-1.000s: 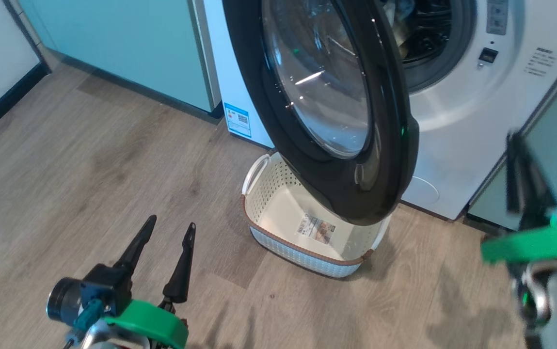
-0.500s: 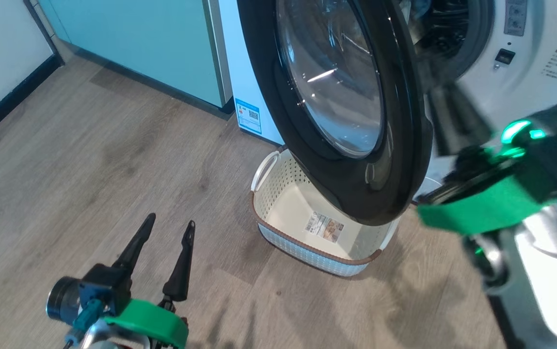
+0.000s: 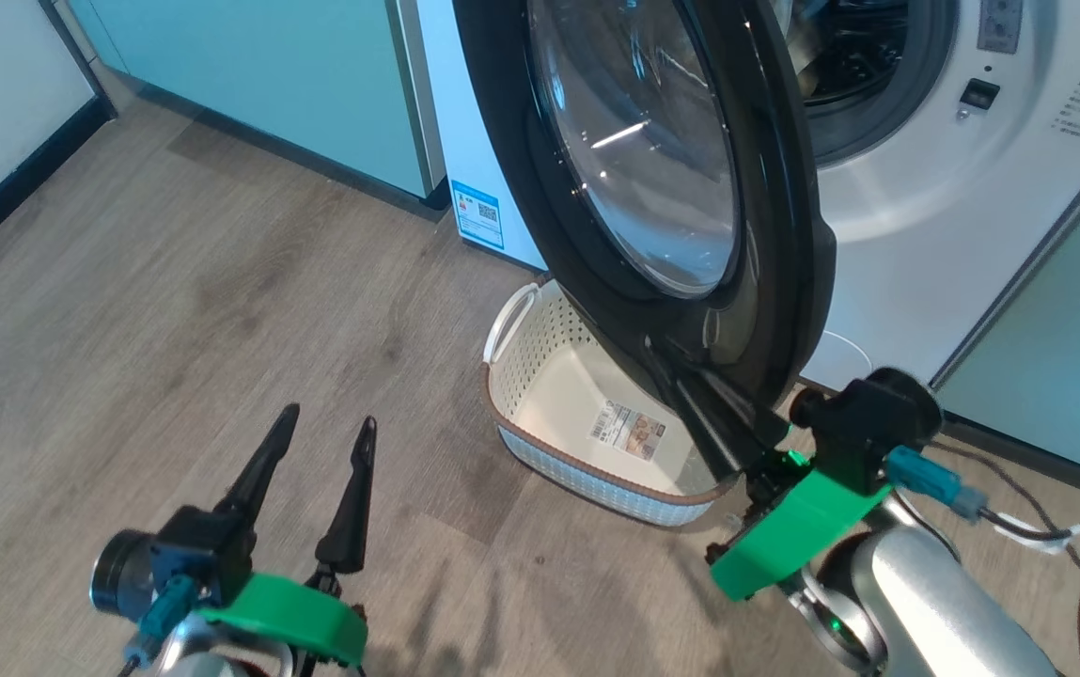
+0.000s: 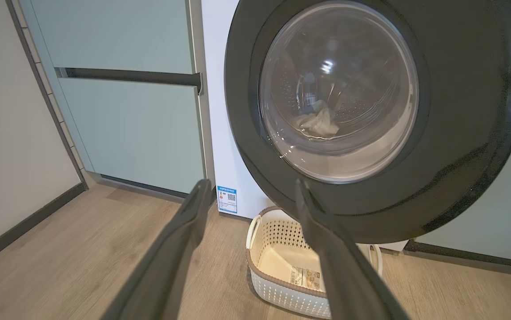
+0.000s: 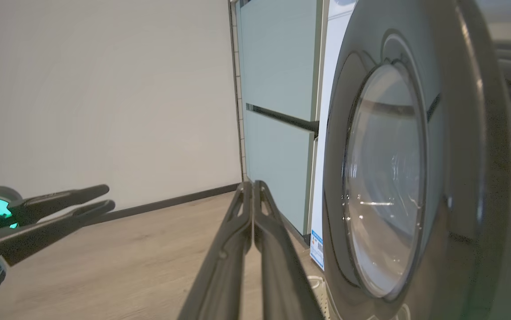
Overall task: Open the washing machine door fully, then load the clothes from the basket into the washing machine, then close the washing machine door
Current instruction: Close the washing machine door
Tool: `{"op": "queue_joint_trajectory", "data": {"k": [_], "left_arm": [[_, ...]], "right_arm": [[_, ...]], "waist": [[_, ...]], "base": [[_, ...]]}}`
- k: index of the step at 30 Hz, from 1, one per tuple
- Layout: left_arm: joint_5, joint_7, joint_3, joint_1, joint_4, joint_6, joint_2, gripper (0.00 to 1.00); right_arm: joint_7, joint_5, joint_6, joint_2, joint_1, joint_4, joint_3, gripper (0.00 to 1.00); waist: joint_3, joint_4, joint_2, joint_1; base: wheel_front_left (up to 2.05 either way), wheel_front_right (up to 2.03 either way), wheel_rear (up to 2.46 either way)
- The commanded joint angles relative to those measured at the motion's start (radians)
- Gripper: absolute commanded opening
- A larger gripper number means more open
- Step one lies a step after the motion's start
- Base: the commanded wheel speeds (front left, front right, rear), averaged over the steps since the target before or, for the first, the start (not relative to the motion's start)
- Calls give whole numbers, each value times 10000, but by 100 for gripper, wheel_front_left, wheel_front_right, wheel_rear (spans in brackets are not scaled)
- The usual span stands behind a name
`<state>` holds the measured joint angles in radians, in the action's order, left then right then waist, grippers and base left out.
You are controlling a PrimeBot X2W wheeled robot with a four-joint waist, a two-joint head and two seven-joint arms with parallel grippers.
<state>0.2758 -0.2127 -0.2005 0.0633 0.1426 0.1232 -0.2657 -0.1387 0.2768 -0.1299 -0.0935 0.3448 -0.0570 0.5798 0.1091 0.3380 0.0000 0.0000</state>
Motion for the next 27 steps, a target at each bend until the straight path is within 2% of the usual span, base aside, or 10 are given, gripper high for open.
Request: {"op": "queue_joint_trajectory", "data": {"k": [1, 14, 27], "left_arm": [[42, -117, 338, -564, 259, 31, -73, 100], [35, -156, 205, -615, 129, 39, -120, 100], [43, -146, 129, -527, 189, 113, -216, 100]], "right_arm": [[-10, 70, -8, 19, 206, 254, 84, 0], [-458, 45, -8, 38, 471, -1442, -769, 0], [-673, -69, -8, 89, 580, -2106, -1334, 0]], "waist": [[5, -6, 0, 0], [-82, 55, 0, 0], [-178, 64, 0, 0]], "base": [[0, 0, 0], [0, 0, 0], [0, 0, 0]]}}
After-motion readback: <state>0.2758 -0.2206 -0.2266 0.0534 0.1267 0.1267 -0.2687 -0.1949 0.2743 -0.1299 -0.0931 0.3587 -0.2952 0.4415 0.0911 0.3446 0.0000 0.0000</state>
